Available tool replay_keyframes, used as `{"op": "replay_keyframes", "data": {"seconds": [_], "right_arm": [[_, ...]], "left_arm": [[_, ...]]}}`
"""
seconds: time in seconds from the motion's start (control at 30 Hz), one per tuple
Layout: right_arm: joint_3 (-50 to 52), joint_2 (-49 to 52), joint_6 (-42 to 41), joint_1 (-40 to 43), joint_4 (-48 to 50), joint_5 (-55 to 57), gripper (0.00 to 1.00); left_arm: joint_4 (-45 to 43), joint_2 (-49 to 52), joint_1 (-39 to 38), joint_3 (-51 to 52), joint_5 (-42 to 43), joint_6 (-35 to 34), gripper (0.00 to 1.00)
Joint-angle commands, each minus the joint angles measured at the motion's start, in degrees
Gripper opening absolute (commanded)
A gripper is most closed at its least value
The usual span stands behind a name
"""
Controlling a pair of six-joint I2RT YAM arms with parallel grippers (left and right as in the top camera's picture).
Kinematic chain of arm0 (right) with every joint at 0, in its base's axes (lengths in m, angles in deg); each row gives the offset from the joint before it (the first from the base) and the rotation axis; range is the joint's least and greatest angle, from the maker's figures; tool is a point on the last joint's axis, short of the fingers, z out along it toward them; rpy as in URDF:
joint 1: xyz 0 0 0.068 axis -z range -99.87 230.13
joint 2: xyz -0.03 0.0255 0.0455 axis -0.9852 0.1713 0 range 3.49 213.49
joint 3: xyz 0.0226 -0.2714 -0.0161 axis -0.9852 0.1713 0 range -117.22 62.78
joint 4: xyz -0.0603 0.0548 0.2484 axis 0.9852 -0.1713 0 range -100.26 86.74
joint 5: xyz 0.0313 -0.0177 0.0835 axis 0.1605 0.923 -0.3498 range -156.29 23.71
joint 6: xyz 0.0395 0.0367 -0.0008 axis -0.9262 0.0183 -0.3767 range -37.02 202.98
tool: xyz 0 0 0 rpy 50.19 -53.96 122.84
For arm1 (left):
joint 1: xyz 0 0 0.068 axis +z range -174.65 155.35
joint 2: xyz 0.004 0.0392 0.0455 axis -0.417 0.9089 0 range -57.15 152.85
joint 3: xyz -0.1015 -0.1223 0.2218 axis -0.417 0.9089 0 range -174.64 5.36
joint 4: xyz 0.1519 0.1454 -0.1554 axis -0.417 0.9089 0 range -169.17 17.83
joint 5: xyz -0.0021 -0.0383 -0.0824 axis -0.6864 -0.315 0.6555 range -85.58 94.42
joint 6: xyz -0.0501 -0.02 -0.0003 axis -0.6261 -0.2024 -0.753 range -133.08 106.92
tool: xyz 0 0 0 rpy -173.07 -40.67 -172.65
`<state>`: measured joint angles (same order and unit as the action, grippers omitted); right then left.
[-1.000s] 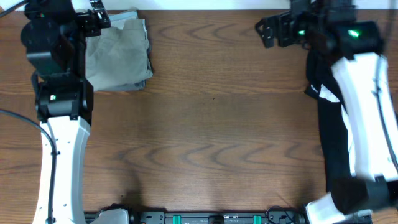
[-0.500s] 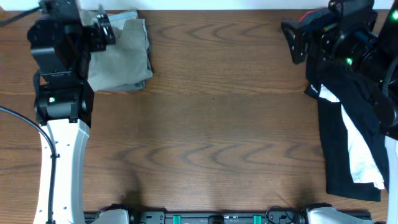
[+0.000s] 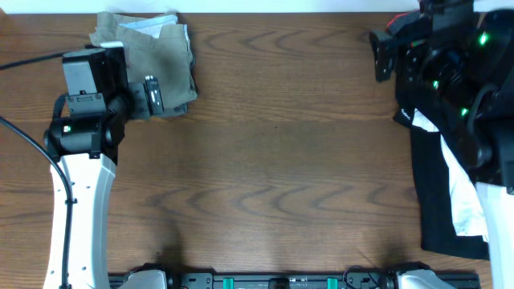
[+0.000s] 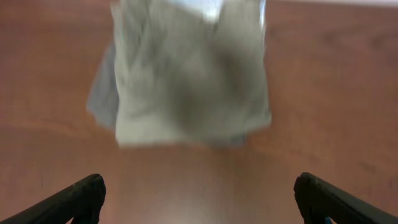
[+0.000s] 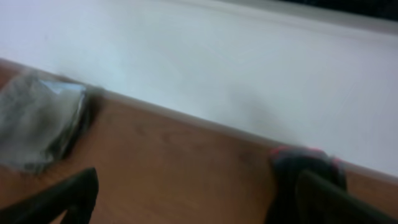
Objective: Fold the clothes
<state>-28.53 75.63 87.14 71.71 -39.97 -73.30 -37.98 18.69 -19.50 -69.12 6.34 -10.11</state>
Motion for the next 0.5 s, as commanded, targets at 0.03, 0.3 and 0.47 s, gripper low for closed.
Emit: {"op": "replay_keyframes", "data": {"seconds": [0.03, 0.3, 0.47], "right_arm": [[16.57, -9.6, 0.37, 1.7, 12.74, 0.22, 0.99], [49.03, -24.96, 0.37, 5.4, 32.37, -4.0, 0.99], [65.42, -34.53, 0.42, 6.67, 40.46, -3.93, 0.99]], "left_arm": [[4.0, -0.17, 0.2, -0.44, -0.46, -0.26, 0.98], [5.51, -0.17, 0.2, -0.44, -0.46, -0.26, 0.98], [5.51, -0.17, 0.2, -0.44, -0.46, -0.26, 0.98]]}}
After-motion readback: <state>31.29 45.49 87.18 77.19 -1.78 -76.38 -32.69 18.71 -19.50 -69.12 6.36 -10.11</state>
